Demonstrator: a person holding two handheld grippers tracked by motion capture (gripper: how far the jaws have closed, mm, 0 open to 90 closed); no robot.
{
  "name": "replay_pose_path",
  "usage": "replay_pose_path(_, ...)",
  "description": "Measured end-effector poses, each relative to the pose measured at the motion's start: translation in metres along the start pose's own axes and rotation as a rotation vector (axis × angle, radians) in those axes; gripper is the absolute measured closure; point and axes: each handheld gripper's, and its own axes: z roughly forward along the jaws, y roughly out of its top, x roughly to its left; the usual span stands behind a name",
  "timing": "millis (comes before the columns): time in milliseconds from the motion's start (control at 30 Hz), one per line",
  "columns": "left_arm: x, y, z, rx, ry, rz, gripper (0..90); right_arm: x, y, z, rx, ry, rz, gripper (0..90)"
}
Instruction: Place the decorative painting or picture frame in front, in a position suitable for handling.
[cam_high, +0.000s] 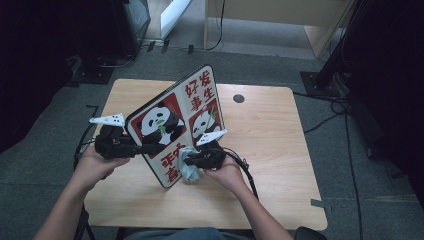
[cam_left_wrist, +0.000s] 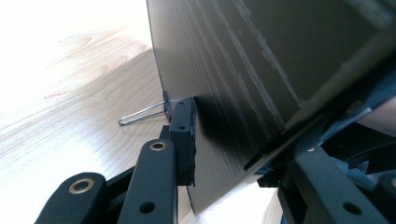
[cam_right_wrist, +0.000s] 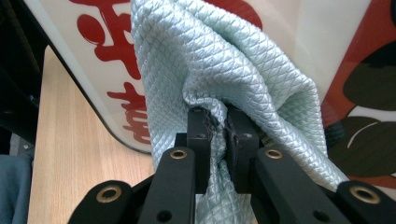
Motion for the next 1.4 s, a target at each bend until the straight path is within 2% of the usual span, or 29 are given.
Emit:
replay_pose_path(367,0.0,0.0,0.0,0.002,-0.003,-0.001,67.0,-0.002,-0.001,0.0,0.001,0.011,0.012,82.4)
replay_pose_path(567,0.0,0.0,0.0,0.0,-0.003,0.002,66.7,-0.002,0.0,-0.001,0.026,0.021,0.043,82.3)
replay_pose_path(767,0.0,0.0,0.0,0.003,-0.007,-0.003,66.7,0.0,0.009,-0.012,-0.02,0.032,0.037,82.4)
replay_pose_path(933,0.0,0.0,0.0,0.002,-0.006,-0.007,66.8,0.006,0.029,-0.032,-0.09,0.023,0.003,82.4)
replay_pose_path(1167,-0.001,0.0,0.0,0.0,0.004,-0.007,67.0,0.018,0.07,-0.055,-0.122,0.025,-0.056,82.6)
replay_pose_path(1400,-0.001,0.0,0.0,0.001,0.005,-0.005,67.1,0.027,0.116,-0.074,-0.176,0.084,-0.104,82.6)
